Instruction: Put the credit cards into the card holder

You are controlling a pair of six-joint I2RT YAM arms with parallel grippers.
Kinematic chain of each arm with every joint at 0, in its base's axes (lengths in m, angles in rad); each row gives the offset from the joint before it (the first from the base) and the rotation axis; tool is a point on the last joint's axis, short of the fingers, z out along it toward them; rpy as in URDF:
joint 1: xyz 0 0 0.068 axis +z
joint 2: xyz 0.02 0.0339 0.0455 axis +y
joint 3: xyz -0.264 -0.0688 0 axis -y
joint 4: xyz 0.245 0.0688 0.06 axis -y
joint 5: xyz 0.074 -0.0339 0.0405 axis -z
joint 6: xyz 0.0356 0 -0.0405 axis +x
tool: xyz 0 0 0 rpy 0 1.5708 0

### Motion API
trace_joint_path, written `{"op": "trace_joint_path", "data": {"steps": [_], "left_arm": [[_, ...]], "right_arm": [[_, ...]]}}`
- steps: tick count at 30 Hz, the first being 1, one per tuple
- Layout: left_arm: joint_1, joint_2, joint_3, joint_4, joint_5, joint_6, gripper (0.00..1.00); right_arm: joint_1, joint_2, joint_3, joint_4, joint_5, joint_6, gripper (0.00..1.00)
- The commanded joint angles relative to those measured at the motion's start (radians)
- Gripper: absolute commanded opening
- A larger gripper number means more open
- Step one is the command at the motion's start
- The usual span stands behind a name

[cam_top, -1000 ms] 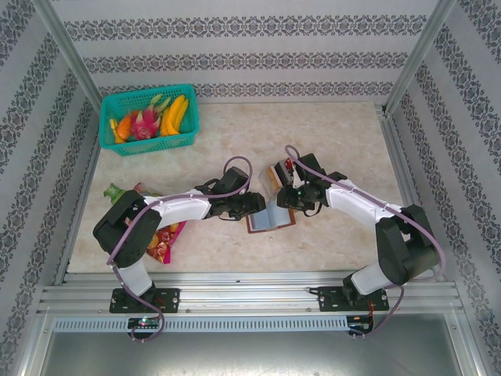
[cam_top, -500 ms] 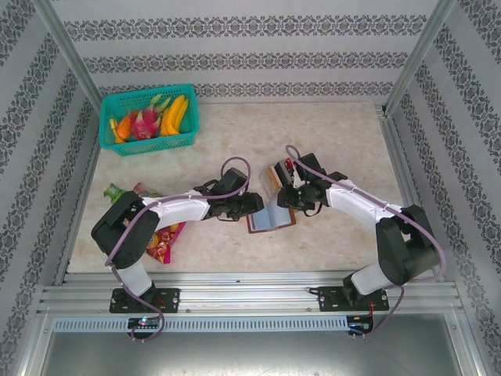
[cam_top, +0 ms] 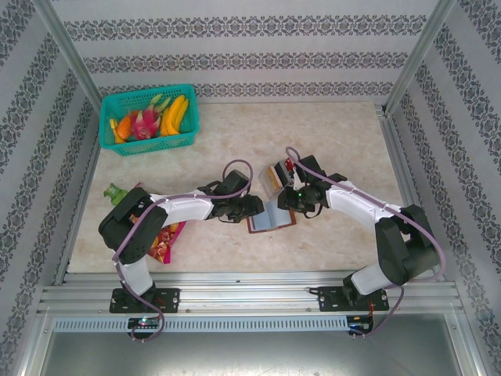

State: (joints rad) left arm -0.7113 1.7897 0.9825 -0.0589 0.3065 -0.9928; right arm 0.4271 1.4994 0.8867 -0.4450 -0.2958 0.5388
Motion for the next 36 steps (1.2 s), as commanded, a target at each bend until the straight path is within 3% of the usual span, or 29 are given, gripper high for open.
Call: {"op": "trace_joint_path", "data": {"steps": [1,7,17,28,36], "left_arm": [[-0.011,0.0,0.023,0.031,0.005,-0.016,0.5],[-0.014,-0.011,0.028,0.013,-0.002,-0.009,0.43],[0.001,-0.09,0.062,-0.11,-0.113,0.031,0.49],[0.086,0.124,0.315,-0.108,-0.012,0.003,0.55],[0.125,0.23,0.398,-0.042,0.027,-0.058,0.55]], "right_arm": [[-0.008,-0.006,-0.011,0.012,-0.009,0.009,0.34],[-0.008,0.009,-0.014,0.019,-0.017,0.013,0.33],[-0.054,-0.033,0.1,-0.032,0.051,-0.073,0.33],[-0.052,0.188,0.426,-0.207,0.315,-0.293,0.34],[-0.032,0.314,0.557,-0.248,0.319,-0.358,0.32]]}}
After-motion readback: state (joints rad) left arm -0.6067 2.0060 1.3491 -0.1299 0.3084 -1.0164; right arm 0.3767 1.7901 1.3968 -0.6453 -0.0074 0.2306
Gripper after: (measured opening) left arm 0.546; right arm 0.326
